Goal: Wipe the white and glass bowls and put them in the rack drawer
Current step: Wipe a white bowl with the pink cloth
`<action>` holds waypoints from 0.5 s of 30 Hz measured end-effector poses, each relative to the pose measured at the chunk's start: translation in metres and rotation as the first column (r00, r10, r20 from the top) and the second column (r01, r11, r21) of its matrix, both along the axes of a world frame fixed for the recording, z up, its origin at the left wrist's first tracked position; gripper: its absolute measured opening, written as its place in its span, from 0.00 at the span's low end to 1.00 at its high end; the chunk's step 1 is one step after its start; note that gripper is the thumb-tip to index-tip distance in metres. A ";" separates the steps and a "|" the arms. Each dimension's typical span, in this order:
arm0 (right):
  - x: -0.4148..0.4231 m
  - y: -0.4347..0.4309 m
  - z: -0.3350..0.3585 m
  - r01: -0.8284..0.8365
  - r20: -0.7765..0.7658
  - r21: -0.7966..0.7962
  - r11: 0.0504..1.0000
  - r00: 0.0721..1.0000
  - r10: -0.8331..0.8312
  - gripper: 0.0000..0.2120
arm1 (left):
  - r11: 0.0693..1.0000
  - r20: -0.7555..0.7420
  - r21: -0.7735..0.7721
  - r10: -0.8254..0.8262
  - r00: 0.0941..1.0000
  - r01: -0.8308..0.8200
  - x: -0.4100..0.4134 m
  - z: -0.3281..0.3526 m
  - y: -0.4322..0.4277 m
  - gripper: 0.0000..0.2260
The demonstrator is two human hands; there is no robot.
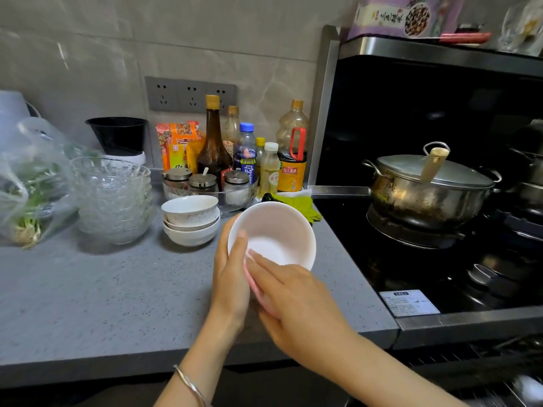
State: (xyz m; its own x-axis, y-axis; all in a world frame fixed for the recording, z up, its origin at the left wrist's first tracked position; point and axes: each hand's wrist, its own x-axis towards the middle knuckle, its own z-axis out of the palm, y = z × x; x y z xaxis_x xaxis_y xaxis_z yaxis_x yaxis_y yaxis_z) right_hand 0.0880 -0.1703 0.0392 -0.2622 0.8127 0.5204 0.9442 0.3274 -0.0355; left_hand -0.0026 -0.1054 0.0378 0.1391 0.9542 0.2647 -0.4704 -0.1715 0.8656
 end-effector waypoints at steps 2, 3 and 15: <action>0.013 0.004 -0.004 -0.044 0.103 0.133 0.990 0.994 0.030 0.20 | 0.998 -0.048 0.061 -0.019 0.999 0.022 -0.009 -0.001 0.003 0.12; 0.020 0.007 -0.006 -0.068 0.150 0.216 0.974 0.988 0.035 0.17 | 0.995 -0.073 0.090 -0.026 0.997 0.032 -0.013 -0.002 0.003 0.12; 0.020 0.012 -0.026 -0.072 0.193 0.435 0.898 0.981 -0.015 0.20 | 0.996 -0.121 0.061 -0.055 0.991 0.063 -0.015 0.003 0.000 0.11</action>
State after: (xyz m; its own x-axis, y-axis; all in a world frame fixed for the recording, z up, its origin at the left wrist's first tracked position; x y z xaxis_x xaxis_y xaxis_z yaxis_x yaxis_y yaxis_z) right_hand 0.1079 -0.1578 0.0132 -0.4093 0.5043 0.7604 0.9092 0.2950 0.2939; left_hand -0.0181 -0.1053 0.0409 0.2288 0.9248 0.3041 -0.3757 -0.2043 0.9040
